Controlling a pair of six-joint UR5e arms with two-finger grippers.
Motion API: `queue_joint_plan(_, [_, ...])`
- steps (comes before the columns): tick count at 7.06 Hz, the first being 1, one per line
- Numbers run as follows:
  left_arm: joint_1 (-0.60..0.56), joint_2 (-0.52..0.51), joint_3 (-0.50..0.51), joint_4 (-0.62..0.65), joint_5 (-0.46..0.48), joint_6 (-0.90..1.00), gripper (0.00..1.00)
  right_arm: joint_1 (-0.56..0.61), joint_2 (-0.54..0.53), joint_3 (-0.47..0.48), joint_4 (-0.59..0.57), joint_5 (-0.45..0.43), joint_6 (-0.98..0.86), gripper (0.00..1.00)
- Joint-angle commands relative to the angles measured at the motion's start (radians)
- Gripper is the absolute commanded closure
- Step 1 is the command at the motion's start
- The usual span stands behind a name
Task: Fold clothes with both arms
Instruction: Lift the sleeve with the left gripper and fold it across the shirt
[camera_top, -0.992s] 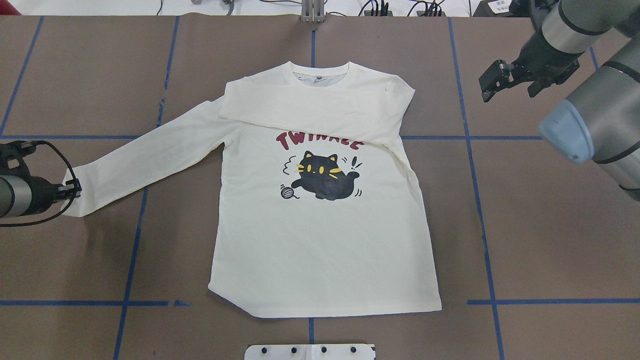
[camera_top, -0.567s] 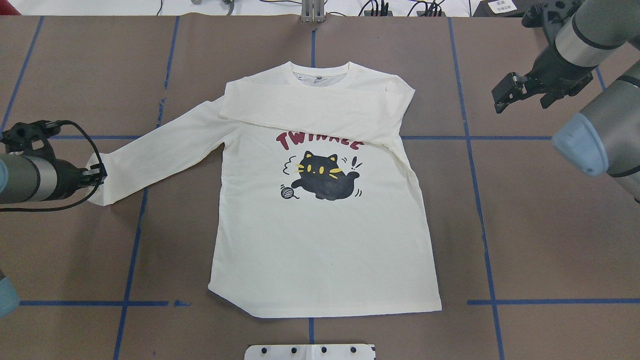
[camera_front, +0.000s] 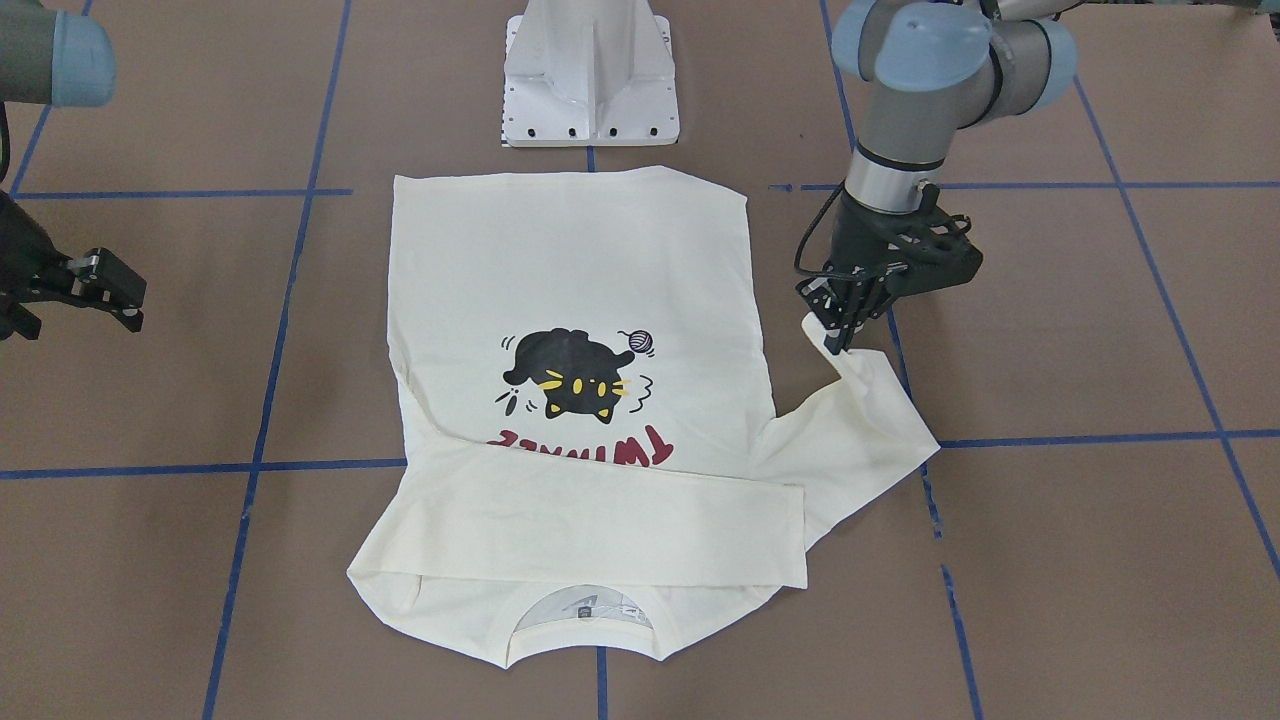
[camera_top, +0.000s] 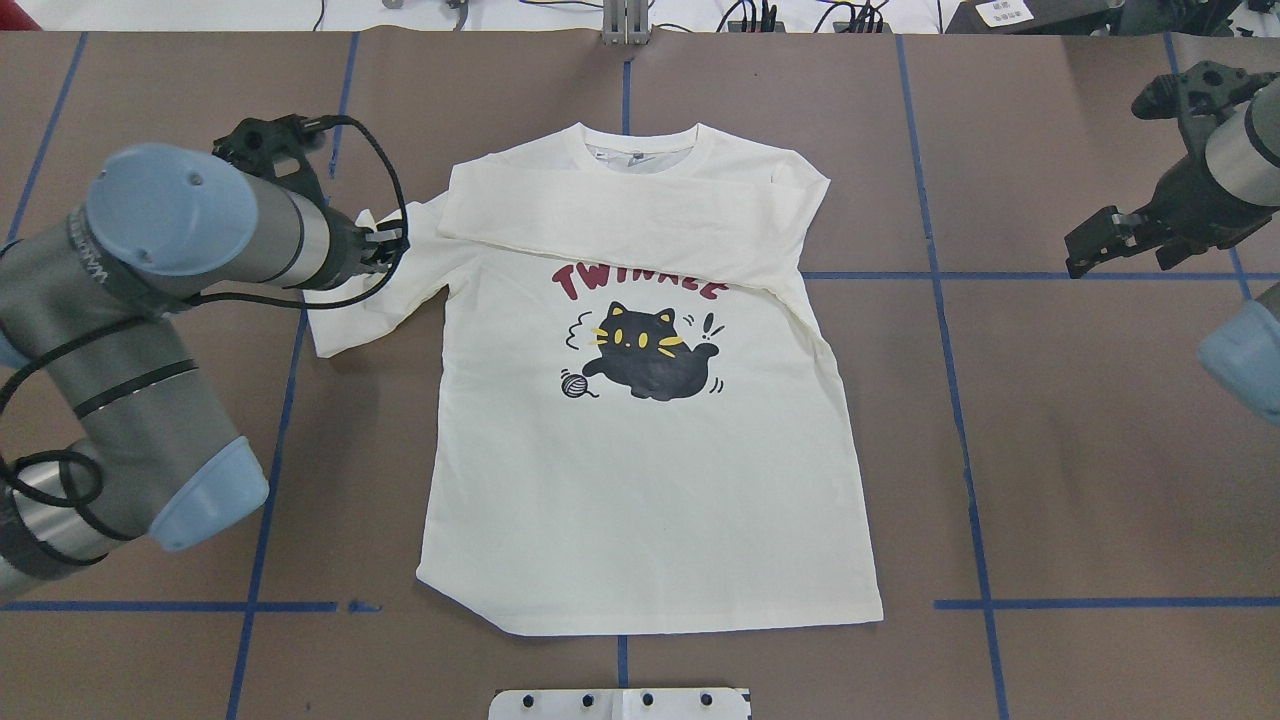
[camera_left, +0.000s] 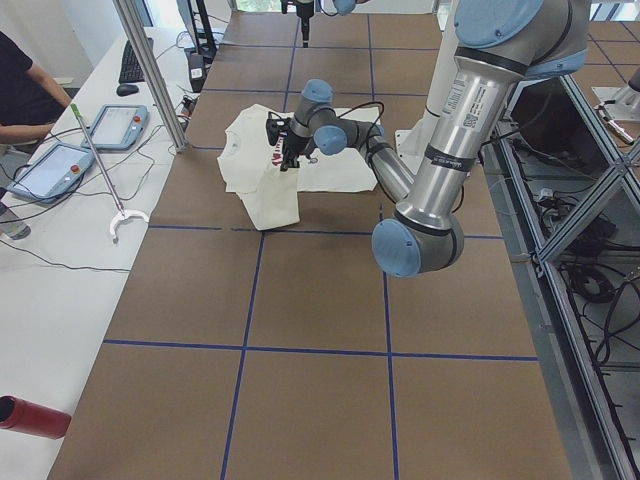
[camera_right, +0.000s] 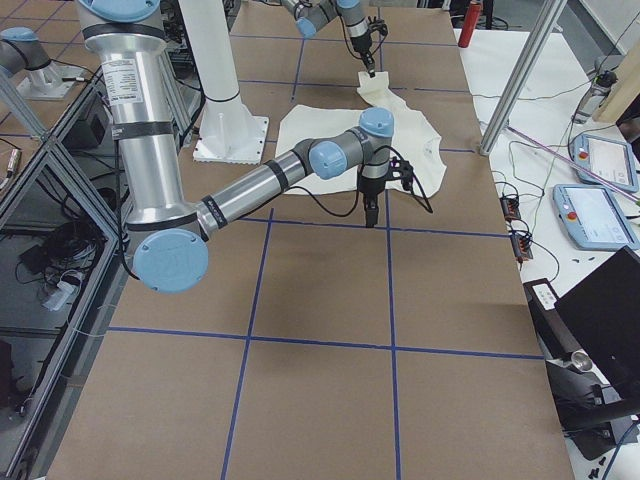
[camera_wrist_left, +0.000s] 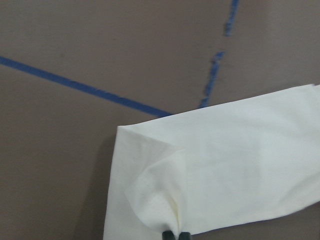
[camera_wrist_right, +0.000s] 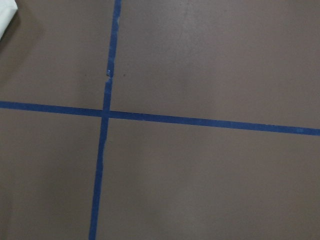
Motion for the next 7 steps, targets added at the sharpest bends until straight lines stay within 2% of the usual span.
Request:
queue_joint_plan(1, [-0.029, -0.242, 0.148, -0.044, -0.036, -0.101, 1.0, 0.013, -0.07, 0.005, 0.06, 0.003, 0.002, 0.0])
queue_joint_plan(2, [-0.033, -0.342, 0.219, -0.13, -0.079, -0.199, 1.0, 0.013, -0.074, 0.005, 0.06, 0.001, 0.002, 0.0])
queue_joint_plan(4, [-0.014, -0.589, 0.477, -0.196, -0.081, -0.36, 1.0, 0.013, -0.073, 0.003, 0.06, 0.001, 0.005, 0.0])
queue_joint_plan(6, [0.04, -0.602, 0.648, -0.359, -0.068, -0.373, 1.0, 0.013, -0.07, 0.002, 0.06, 0.001, 0.011, 0.0])
queue_joint_plan(7, [0.052, -0.617, 0.679, -0.376, -0.048, -0.401, 1.0, 0.013, -0.065, 0.002, 0.06, 0.003, 0.013, 0.0])
